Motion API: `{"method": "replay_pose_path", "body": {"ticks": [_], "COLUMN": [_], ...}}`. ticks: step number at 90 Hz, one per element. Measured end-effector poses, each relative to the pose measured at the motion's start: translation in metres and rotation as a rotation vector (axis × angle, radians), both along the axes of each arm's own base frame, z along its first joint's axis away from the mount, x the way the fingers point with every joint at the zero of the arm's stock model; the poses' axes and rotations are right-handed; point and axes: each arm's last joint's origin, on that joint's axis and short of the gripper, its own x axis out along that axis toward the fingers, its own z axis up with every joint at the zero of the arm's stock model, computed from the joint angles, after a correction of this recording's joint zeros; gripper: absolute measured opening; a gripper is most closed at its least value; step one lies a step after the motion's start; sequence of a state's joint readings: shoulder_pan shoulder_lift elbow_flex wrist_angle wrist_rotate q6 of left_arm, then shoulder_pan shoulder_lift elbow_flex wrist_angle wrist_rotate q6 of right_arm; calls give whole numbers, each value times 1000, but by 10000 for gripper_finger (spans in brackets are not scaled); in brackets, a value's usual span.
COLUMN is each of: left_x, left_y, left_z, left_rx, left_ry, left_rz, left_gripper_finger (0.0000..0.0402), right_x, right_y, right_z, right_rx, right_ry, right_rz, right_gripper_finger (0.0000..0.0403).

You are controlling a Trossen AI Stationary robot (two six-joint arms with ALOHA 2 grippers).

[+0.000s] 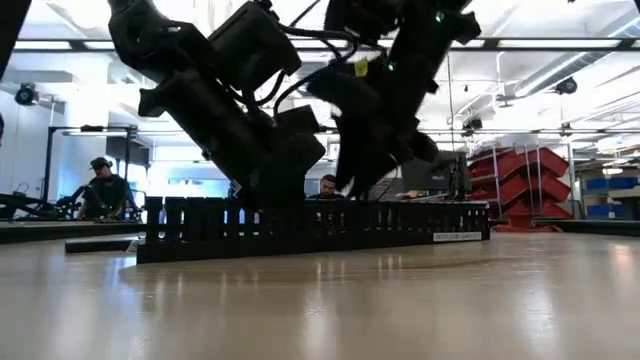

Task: Ziptie cables
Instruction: Put the ziptied cable wires in a black cable duct

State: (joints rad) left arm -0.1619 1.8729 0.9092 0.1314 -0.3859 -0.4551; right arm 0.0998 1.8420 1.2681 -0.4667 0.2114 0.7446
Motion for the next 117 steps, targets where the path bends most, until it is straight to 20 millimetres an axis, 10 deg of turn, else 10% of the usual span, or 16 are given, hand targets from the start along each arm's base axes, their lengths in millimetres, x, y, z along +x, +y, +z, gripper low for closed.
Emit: {"method": "replay_pose_path", "body": {"ticks": [50,117], "left_x": [0,0], "left_y": [0,0], "left_z": [0,0], "left_rx": [-2,-3], "left_ry": [-1,-5], "left_rz": [1,4], "left_gripper_finger": [1,2], "right_x": [-5,1], "right_y": [3,-7], "right_z": [21,-11], "right_rx": [-51,-205], "right_ry": [110,194], "right_rz": [53,36], "right_gripper_finger": [200,201]}}
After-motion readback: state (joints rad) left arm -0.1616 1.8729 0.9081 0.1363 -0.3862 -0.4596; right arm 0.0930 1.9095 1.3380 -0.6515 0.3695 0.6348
